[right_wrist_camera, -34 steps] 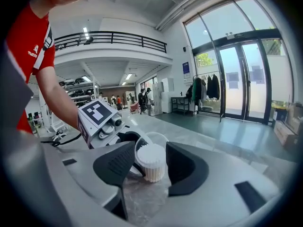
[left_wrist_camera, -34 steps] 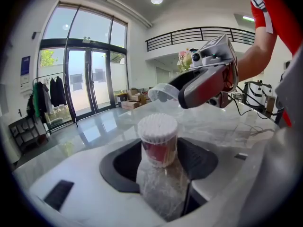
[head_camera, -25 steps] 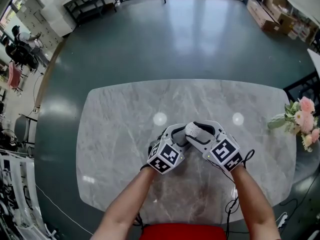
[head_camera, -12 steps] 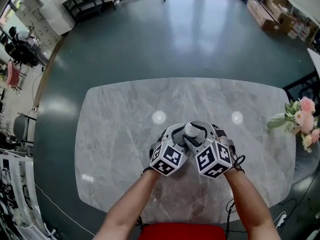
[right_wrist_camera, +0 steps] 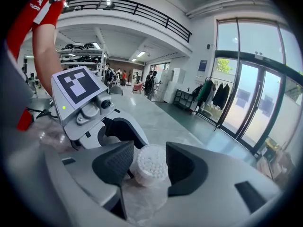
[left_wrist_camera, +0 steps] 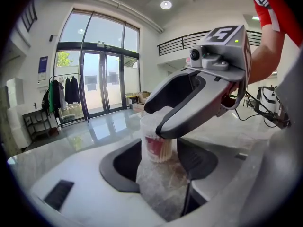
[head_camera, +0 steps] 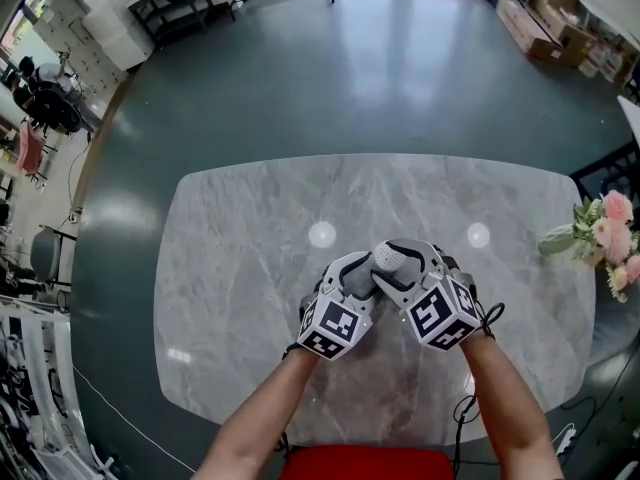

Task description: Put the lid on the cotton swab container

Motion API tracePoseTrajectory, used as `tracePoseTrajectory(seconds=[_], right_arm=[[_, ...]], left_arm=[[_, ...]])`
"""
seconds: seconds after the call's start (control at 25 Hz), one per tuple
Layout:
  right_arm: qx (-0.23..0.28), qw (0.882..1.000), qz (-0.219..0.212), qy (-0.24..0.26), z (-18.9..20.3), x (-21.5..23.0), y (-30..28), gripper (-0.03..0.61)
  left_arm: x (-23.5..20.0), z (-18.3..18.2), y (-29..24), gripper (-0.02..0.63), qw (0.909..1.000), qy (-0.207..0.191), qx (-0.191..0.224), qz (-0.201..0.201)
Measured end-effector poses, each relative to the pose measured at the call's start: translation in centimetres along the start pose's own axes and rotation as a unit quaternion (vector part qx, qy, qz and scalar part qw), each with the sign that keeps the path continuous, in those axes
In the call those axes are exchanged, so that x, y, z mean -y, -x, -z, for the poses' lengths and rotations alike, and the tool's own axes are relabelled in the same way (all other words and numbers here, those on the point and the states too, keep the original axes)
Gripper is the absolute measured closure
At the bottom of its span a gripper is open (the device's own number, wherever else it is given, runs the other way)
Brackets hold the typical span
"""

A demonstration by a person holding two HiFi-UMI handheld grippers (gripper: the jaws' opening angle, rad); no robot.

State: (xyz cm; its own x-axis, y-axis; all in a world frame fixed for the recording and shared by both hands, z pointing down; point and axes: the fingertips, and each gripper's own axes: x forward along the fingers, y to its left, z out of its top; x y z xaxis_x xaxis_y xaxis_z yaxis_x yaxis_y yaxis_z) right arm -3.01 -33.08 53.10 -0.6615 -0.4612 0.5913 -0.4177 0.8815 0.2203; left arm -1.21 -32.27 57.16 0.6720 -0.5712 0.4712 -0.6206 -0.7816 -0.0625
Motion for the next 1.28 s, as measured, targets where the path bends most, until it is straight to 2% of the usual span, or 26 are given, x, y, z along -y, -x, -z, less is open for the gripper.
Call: tracePoseTrajectory(seconds=[0.12,0.28,0.48,0.6,0.76,0.92,1.16,1.28], right_arm=[[0.022,1.000,0.001,-0.014,-0.9,-0.1,0.6,0.344],[0.080,0.995,0.001,-0.067,-1.9,0.2,2.5,0.347],[0.173,0.974,0.010,-0.147,-3.6,1.3,6.6,0.388],[0.215,0.960,0.022,-0.176,-5.1,1.5,9.5,0.399],[0.263,0.946,0.041,-0.183,-7.1,1.0,13.6,0.425],[0.294,0.938,0.055,-0.173,-8.2,-0.3,17.7,0.449],[0.305,0.934,0.064,-0.173,-7.7,-3.4,21.2,0.491],[0.311,0.930,0.078,-0.181,-8.1,-4.8,22.1,0.500]], left_arm=[[-0.2,0.0,0.4,0.345,1.0000,0.004,0.001,-0.004],[-0.4,-0.7,1.6,0.345,0.9997,0.015,0.015,-0.014],[-0.5,-4.2,5.2,0.348,0.9958,0.040,0.073,-0.038],[-0.2,-7.3,7.9,0.385,0.9919,0.036,0.108,-0.056],[1.0,-10.8,11.2,0.417,0.9870,0.044,0.141,-0.065],[2.6,-13.2,14.7,0.453,0.9823,0.055,0.163,-0.075],[4.8,-15.0,18.9,0.522,0.9797,0.028,0.178,-0.088],[6.2,-15.5,20.8,0.533,0.9782,0.008,0.189,-0.086]])
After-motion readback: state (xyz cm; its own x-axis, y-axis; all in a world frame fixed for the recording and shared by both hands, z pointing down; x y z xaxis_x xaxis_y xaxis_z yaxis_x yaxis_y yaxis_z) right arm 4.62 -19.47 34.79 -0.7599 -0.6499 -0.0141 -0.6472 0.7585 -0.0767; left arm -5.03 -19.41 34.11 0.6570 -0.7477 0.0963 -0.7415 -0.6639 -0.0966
